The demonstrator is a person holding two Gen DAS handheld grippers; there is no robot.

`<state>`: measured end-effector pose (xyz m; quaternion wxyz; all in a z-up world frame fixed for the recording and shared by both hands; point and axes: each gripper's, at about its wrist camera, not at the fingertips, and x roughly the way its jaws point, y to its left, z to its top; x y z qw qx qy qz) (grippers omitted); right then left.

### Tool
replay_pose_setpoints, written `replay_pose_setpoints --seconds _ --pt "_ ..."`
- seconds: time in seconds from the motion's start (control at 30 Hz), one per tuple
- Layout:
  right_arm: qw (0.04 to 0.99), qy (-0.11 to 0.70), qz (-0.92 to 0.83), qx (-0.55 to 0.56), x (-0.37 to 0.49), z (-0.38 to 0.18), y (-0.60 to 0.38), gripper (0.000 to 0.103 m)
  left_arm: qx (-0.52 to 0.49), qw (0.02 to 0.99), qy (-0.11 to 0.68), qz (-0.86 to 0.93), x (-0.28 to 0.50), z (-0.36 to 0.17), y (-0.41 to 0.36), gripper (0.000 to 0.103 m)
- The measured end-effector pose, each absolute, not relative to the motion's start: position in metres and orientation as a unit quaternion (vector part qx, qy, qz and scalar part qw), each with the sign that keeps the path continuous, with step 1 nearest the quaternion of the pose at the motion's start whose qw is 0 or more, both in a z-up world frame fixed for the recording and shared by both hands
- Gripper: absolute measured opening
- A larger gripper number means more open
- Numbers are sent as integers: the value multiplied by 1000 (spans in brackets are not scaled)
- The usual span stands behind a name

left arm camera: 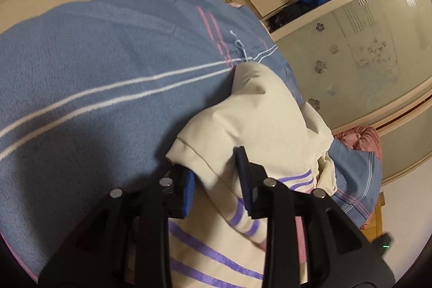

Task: Fold large clothes

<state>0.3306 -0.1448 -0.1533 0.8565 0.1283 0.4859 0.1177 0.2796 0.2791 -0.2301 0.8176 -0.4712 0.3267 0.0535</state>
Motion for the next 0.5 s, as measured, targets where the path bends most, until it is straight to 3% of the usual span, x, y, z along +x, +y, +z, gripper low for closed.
replay_pose_setpoints --seconds 0.03,0.1,0.13,0.17,0.27,0.43,0.47,0.5 --pt "842 505 111 152 330 -160 -153 33 -472 817 327 51 279 -230 281 31" --pt "846 494 84 183 322 -157 -169 60 -471 818 328 48 278 -229 281 33" --pt "856 475 66 191 317 -149 -177 80 -468 818 329 48 278 -228 281 34" --pt "867 455 50 195 312 -140 -182 86 -465 820 330 50 277 -227 280 38" --pt "883 426 60 189 321 -125 -183 92 -446 829 335 51 278 -223 274 47" --pt "818 504 125 248 380 -160 -176 92 -442 828 340 51 278 -224 272 47" --pt "802 516 139 266 391 -171 -171 90 -447 826 340 49 278 -225 274 47" --pt "793 516 153 285 399 -178 -169 80 -452 823 340 49 277 -226 276 47"
